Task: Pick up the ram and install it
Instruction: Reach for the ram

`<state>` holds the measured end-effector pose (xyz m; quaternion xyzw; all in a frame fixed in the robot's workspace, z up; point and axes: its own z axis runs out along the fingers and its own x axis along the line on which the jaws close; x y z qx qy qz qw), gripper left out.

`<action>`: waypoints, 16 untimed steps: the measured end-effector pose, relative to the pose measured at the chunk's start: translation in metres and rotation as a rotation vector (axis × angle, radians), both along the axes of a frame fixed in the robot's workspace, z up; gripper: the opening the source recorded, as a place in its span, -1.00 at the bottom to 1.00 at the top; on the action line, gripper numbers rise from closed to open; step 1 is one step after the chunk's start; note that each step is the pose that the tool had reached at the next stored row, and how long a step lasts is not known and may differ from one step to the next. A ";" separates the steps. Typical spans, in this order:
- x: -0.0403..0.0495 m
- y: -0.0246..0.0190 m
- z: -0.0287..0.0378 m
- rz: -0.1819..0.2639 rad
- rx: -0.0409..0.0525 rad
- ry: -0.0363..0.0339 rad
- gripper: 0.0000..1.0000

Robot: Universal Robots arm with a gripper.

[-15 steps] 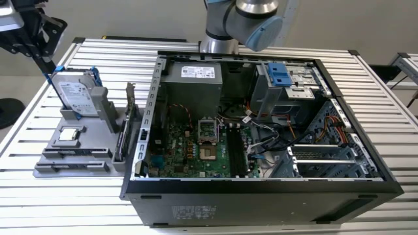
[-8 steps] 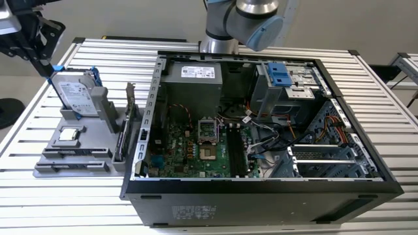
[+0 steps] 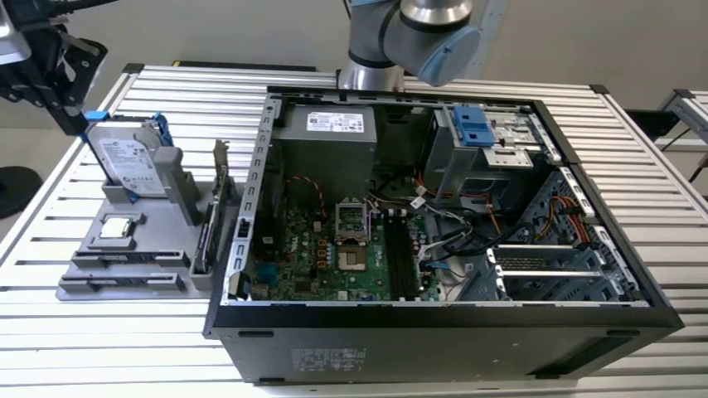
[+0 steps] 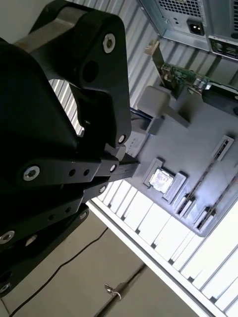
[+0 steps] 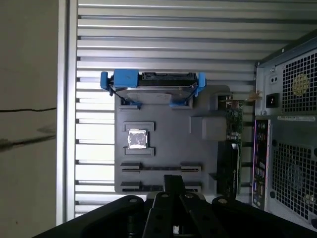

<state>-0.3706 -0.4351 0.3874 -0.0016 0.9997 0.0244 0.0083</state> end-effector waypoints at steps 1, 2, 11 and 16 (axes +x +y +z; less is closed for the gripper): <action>0.0000 -0.0012 0.0000 0.001 0.0000 0.0001 -1.00; 0.0000 -0.0025 -0.0001 0.002 0.0000 0.0002 -1.00; 0.0000 -0.0110 -0.0005 0.011 0.0000 0.0004 -1.00; 0.0000 -0.0160 -0.0008 0.015 0.0000 0.0006 -1.00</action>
